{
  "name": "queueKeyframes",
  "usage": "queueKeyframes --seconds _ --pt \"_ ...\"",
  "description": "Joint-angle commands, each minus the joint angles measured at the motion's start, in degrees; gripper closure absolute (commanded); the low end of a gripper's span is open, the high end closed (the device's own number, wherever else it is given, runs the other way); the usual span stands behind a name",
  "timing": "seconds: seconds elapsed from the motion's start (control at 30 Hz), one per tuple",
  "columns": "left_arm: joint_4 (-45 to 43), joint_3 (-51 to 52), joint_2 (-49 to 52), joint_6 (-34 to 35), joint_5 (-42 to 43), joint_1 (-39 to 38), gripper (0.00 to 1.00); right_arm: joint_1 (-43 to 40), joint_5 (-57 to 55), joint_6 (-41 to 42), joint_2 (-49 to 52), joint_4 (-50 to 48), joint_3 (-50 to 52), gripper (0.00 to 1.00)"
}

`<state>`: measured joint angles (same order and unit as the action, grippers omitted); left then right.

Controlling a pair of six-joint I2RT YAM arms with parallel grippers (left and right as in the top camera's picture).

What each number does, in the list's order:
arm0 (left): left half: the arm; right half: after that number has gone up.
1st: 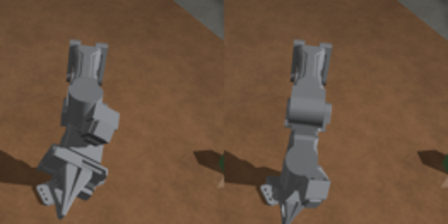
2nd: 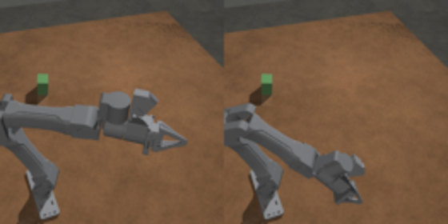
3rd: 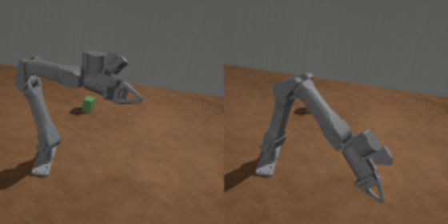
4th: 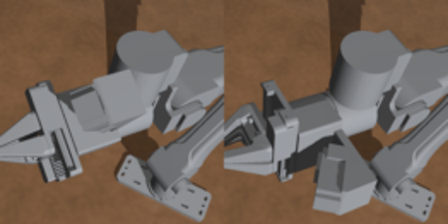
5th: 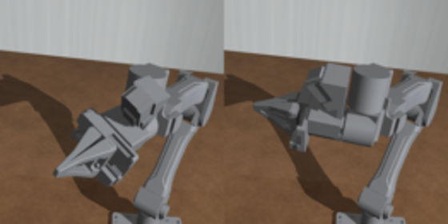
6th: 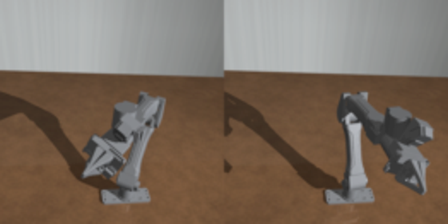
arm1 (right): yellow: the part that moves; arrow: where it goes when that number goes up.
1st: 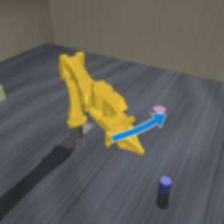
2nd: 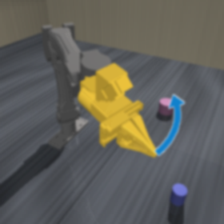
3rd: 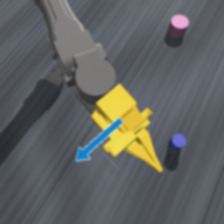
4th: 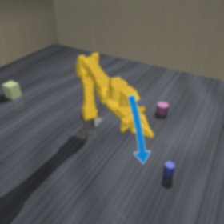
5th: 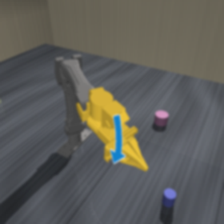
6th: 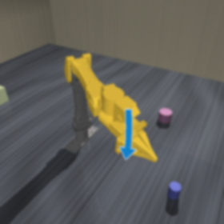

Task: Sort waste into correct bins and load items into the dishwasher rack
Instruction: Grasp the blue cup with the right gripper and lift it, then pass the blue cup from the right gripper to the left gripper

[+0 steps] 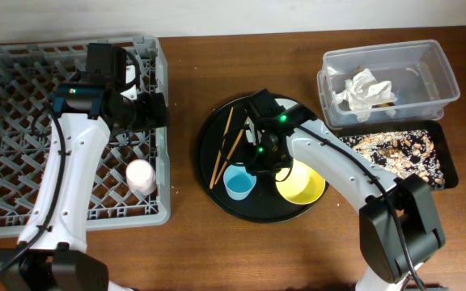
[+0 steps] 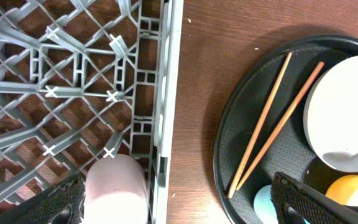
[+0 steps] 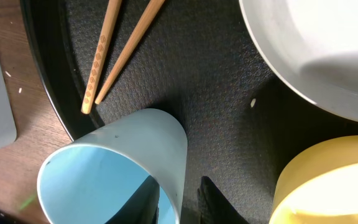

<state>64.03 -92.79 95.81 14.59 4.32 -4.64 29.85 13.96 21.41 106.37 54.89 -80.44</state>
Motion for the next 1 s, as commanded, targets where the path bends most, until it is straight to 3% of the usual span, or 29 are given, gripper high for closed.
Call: queueKeyframes --seconds 0.0,0.1,0.23,0.4,0.43,0.57,0.77,0.97 --pt "0.07 -0.20 -0.02 0.35 0.44 0.07 0.05 1.38 -0.79 0.31 0.63 -0.33 0.42 0.76" --pt "0.15 -0.20 -0.02 0.35 0.44 0.07 0.05 2.86 -1.29 0.37 1.11 -0.35 0.44 0.79" --pt "0.37 -0.20 -0.02 0.35 0.42 0.07 0.05 3.52 -2.60 1.84 1.11 -0.31 0.42 0.94" --pt "0.35 -0.20 -0.02 0.35 0.57 0.07 0.05 3.48 -2.19 2.38 0.72 0.24 0.31 0.96" --pt "0.35 -0.20 -0.02 0.31 2.62 0.07 0.01 2.91 -0.15 3.10 -0.74 0.35 -0.46 0.96" --pt "-0.13 -0.20 -0.04 -4.09 18.14 0.76 0.01 -2.23 7.08 2.23 -7.85 -1.73 -2.19 0.96" --pt "-3.08 -0.20 -0.04 -14.23 57.96 5.64 0.01 -17.29 36.26 0.26 -14.45 -15.96 -2.19 0.96" --pt "-5.55 -0.20 -0.02 -18.91 80.74 7.32 0.01 -17.64 47.34 2.93 -13.22 -27.36 -2.16 0.96"
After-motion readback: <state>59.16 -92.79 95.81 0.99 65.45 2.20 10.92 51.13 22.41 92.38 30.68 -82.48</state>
